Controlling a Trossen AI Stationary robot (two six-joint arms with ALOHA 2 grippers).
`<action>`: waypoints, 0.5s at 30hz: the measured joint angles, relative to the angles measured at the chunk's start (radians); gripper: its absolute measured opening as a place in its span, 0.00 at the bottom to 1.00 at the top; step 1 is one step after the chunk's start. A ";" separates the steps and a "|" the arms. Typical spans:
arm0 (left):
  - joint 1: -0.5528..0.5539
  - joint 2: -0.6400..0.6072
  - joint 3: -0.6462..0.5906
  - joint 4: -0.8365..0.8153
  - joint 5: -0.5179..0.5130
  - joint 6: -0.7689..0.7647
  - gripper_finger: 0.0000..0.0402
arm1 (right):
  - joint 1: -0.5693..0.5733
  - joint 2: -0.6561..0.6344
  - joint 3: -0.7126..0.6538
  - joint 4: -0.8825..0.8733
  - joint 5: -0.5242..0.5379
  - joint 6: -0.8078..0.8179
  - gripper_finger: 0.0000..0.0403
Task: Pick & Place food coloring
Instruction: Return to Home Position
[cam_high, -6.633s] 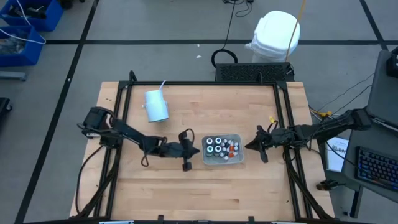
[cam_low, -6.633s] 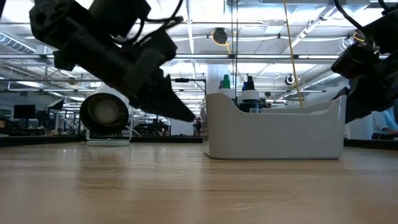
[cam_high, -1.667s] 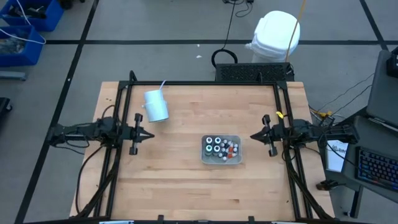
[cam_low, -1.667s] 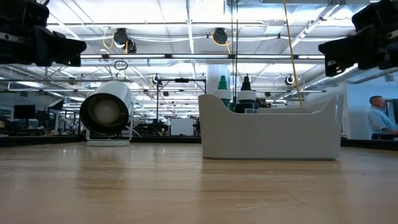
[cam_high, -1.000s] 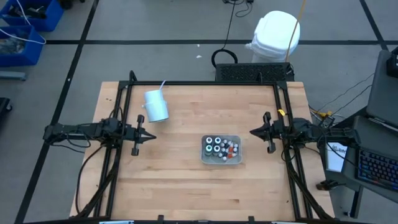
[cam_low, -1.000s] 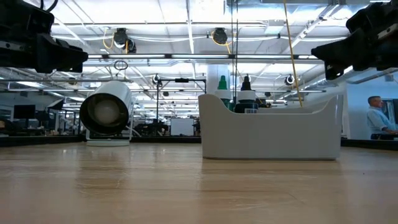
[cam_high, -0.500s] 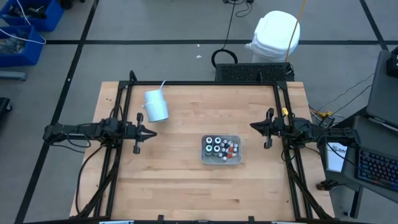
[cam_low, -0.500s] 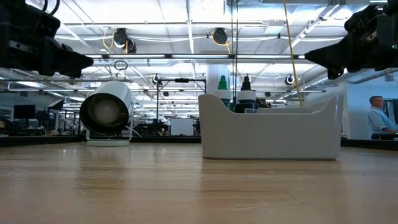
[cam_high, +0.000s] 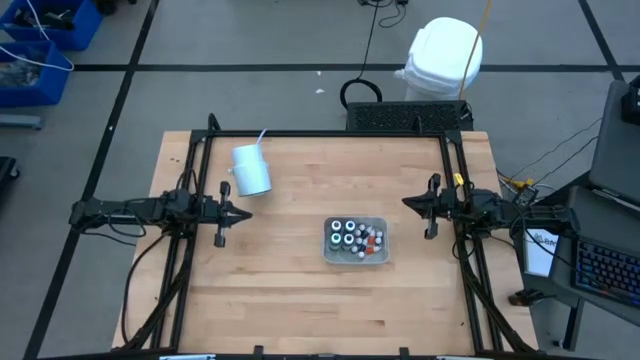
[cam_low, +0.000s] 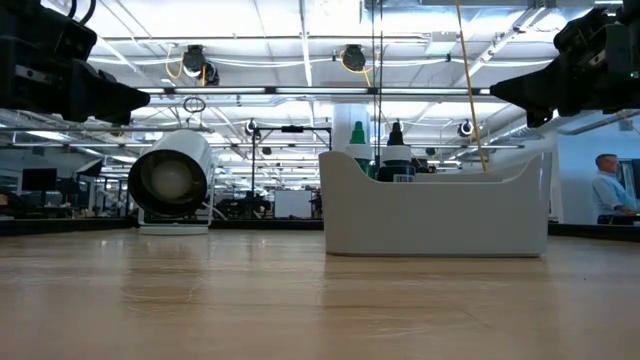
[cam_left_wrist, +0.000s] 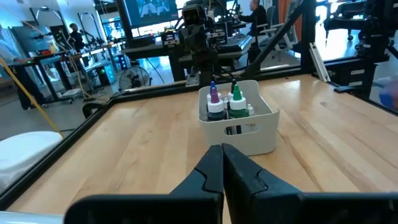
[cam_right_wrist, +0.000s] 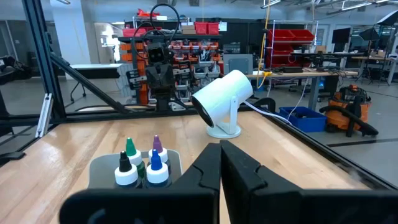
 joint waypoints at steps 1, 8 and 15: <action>0.000 0.000 0.000 0.000 0.000 0.000 0.01 | 0.000 0.000 0.000 0.000 0.000 0.000 0.00; 0.000 0.000 0.000 0.000 0.000 0.000 0.06 | 0.000 0.000 0.000 0.000 0.000 0.000 0.00; 0.000 0.000 0.000 0.001 0.000 0.000 0.11 | 0.000 0.000 0.000 0.000 0.000 0.000 0.00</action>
